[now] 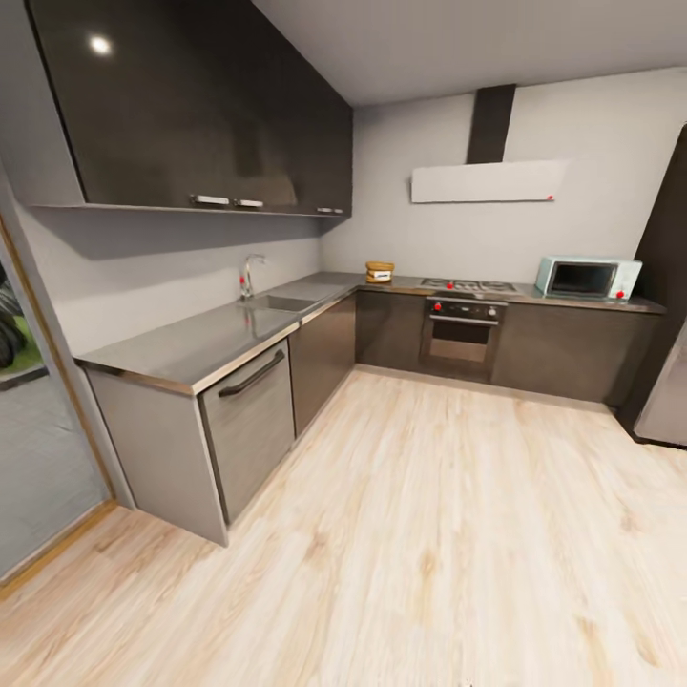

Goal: In the kitchen, take the popcorn bag from the countertop, put it into the microwave, and heat it until the popcorn is cooked so the cooked popcorn ends up inside the bag.

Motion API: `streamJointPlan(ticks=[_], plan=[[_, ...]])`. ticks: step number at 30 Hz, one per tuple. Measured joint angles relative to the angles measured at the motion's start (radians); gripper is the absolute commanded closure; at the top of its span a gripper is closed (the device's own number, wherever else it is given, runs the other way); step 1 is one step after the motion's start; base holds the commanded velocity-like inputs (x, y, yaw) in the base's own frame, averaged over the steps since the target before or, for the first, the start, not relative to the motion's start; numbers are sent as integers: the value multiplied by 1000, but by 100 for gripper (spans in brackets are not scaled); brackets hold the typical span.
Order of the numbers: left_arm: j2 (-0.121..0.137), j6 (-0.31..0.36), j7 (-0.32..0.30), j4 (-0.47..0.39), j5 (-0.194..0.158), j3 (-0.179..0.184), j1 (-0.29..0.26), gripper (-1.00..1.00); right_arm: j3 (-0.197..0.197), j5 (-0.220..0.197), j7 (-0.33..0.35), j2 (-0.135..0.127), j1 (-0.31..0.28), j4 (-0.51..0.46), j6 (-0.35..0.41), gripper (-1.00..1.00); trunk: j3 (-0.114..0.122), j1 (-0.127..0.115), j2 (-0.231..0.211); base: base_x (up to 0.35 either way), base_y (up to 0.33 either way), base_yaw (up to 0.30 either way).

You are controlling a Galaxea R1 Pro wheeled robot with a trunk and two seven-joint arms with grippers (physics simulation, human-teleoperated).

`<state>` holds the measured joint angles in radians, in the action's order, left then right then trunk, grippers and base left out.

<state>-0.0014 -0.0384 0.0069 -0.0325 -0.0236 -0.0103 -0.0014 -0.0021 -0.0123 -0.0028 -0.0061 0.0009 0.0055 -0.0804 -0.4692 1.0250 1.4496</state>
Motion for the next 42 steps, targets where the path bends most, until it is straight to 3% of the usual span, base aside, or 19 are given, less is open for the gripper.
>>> streamJointPlan(ticks=[24, 42], plan=[[0, 0, -1, -1, 1, 2, 0, -100, -1, 0, -1, 0, 0, 0, 0, -100, 12, 0, 0, 14, 0, -291], [0, 1, -1, 0, 3, 4, 0, -100, -1, 0, -1, 0, 0, 0, 0, -100, 25, -1, 0, 288, 0, -290]])
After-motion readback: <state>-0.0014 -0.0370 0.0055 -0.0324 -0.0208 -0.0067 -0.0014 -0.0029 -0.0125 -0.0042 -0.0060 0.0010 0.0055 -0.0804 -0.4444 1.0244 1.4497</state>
